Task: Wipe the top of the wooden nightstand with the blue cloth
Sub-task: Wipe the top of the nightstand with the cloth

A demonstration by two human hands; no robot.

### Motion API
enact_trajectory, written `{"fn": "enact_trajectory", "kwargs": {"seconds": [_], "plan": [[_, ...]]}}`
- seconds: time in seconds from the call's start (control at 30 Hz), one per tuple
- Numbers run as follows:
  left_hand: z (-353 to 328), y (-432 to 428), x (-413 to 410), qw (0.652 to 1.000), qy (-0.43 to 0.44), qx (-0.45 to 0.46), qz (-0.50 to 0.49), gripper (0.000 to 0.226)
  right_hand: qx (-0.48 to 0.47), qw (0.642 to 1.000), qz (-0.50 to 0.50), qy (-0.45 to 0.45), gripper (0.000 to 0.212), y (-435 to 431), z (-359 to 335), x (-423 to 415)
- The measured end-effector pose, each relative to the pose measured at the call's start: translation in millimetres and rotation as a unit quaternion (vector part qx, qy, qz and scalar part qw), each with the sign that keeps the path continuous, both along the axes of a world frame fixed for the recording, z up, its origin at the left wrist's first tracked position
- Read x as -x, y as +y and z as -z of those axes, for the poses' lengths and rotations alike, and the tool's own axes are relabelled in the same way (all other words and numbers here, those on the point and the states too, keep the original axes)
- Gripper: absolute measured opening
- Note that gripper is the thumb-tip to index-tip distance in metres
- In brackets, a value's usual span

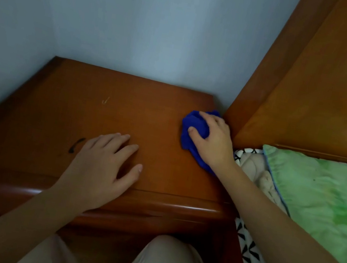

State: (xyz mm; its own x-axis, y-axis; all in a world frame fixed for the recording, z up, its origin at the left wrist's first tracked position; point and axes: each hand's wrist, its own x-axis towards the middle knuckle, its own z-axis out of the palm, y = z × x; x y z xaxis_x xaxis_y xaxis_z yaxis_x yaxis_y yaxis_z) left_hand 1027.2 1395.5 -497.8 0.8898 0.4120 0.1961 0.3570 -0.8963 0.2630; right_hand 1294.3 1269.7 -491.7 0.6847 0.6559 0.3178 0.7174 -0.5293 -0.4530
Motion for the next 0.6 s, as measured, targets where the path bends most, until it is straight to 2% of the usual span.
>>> {"fn": "enact_trajectory", "kwargs": {"seconds": [0.2,0.33,0.4,0.5,0.6], "plan": [[-4,-2,2,1.0,-0.001,0.01,-0.001,0.07,0.01,0.999,-0.016,-0.029,0.039,33,-5,-12],[-1,-1,2,1.0,0.0,0.01,-0.001,0.071,-0.003,0.989,-0.145,-0.038,0.039,6,8,10],[-1,0,2,1.0,-0.002,0.009,-0.003,0.071,0.0,0.985,-0.166,-0.043,0.039,-1,9,5],[-1,1,0,1.0,0.003,-0.001,-0.001,0.068,0.005,0.998,-0.046,-0.04,0.04,19,3,-20],[-2,0,0,1.0,-0.001,-0.005,-0.006,0.066,0.046,0.996,0.071,-0.042,0.042,52,0,-23]]}}
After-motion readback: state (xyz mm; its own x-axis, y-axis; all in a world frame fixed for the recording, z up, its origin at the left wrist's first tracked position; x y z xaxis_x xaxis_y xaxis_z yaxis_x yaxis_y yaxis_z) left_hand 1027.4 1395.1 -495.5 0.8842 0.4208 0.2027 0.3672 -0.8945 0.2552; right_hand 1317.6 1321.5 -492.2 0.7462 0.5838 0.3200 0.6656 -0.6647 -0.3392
